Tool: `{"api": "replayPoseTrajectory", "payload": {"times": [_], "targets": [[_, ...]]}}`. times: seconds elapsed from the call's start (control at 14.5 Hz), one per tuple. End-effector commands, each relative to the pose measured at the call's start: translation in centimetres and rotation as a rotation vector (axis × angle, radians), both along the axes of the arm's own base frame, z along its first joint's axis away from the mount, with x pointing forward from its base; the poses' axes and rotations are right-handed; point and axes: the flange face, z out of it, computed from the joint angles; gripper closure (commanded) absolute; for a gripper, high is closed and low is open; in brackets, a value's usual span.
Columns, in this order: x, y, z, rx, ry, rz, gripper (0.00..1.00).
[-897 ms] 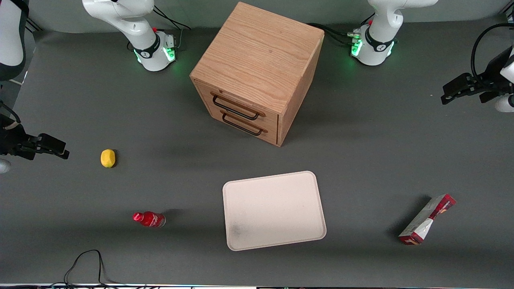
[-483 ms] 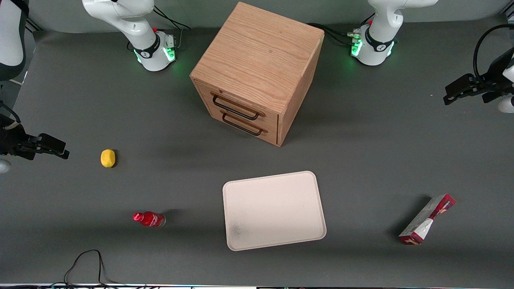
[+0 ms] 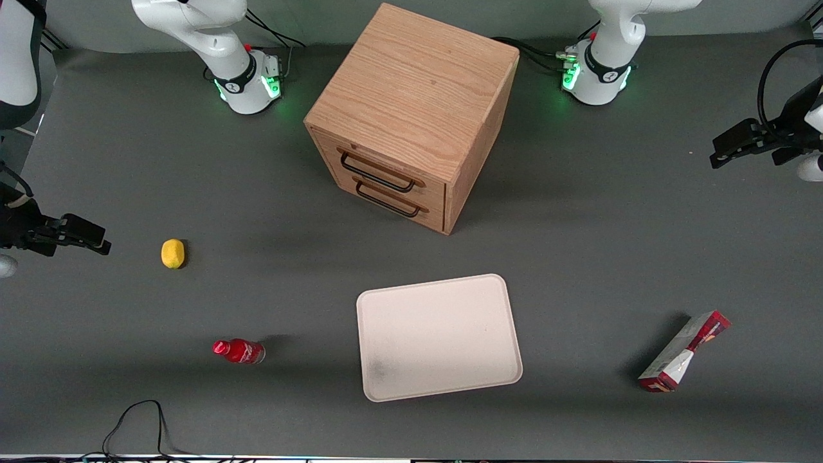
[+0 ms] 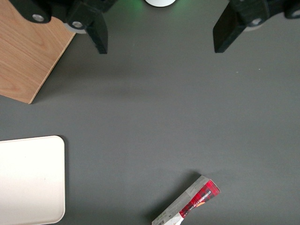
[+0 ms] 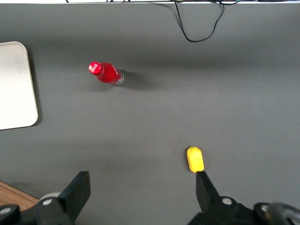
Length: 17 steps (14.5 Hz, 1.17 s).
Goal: Place red cookie box on tray
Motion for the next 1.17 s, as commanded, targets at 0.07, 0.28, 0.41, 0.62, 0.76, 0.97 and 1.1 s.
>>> {"api": "replayPoseTrajectory", "payload": {"times": [0.07,0.28,0.41,0.62,0.76,0.97,1.1], "targets": [[-0.3,0.2,0.3,0.005,0.002,-0.002,0.0],[0.1,0.4,-0.1,0.008,0.006,0.02,0.0],[0.5,1.4,-0.7,-0.001,0.013,0.045,0.0],[0.8,1.7,-1.2,0.01,0.019,0.049,0.0],[1.2,1.6,-1.4,0.009,0.008,0.051,0.0],[3.2,1.5,-3.4,0.015,-0.003,0.048,0.0],[4.9,1.8,-5.3,0.04,0.016,0.026,0.0]]}}
